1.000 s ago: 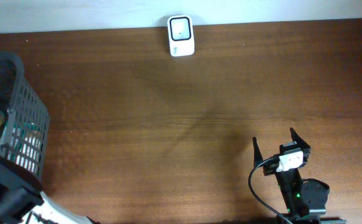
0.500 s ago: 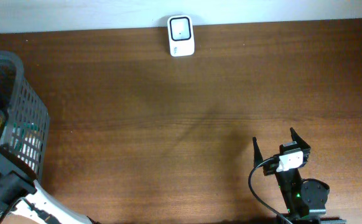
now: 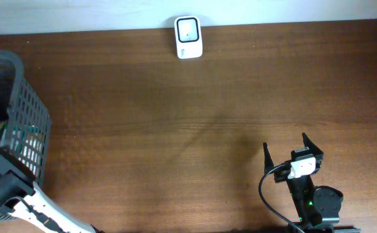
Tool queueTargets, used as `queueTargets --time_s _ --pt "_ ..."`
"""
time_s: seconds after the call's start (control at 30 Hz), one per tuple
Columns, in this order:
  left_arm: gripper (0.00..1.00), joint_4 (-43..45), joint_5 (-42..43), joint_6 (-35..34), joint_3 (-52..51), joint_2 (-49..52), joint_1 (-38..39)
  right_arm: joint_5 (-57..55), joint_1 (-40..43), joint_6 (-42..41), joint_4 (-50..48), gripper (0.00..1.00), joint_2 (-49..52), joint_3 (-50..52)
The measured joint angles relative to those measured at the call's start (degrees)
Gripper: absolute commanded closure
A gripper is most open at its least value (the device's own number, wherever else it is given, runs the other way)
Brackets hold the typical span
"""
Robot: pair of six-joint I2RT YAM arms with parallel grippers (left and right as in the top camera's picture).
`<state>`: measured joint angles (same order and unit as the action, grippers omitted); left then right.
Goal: Scan the item barcode
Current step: 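Reach the left gripper into the basket toward the green-lidded jar, then grasp the green-lidded jar and lift it out with the left gripper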
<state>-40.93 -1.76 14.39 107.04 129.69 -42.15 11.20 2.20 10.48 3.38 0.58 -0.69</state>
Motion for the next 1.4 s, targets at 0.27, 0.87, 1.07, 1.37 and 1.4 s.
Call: queueTargets --time_s 0.27,0.87,1.07,1.37,1.4 --pt "0.4 -0.46 0.04 -0.5 0.55 0.22 0.02 0.0 0.0 0.0 0.0 0.02 0.0 0.0" --pt "0.4 -7.15 3.48 -8.26 1.68 -23.76 0.79 0.0 0.0 0.0 0.0 0.02 0.0 0.0" --pt "0.39 -10.01 6.25 -10.73 1.73 -32.98 1.29 0.0 0.0 0.0 0.0 0.02 0.0 0.0" --pt "0.37 -17.66 11.69 -12.5 1.84 -45.31 16.55 0.0 0.0 -0.02 0.0 0.02 0.0 0.0" --pt "0.37 -19.28 12.33 -12.74 1.97 -45.97 19.93 0.0 0.0 -0.02 0.0 0.01 0.0 0.0"
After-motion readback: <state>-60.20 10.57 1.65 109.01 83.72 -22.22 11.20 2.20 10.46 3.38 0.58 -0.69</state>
